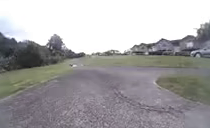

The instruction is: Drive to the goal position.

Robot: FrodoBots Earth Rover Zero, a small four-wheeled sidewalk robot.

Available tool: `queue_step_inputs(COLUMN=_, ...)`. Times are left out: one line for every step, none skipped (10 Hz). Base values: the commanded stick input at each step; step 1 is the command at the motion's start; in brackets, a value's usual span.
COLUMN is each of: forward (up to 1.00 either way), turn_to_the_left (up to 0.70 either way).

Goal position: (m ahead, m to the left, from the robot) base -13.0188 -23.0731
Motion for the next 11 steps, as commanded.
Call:
queue_step_inputs(forward=0.70, turn_to_the_left=-0.34)
queue_step_inputs(forward=0.70, turn_to_the_left=-0.35)
queue_step_inputs(forward=0.70, turn_to_the_left=-0.35)
queue_step_inputs(forward=0.70, turn_to_the_left=-0.35)
queue_step_inputs(forward=0.70, turn_to_the_left=-0.35)
queue_step_inputs(forward=0.70, turn_to_the_left=-0.35)
queue_step_inputs(forward=0.70, turn_to_the_left=-0.35)
queue_step_inputs(forward=0.70, turn_to_the_left=-0.27)
queue_step_inputs(forward=0.70, turn_to_the_left=-0.18)
queue_step_inputs(forward=0.70, turn_to_the_left=-0.08)
queue_step_inputs(forward=0.70, turn_to_the_left=0.02)
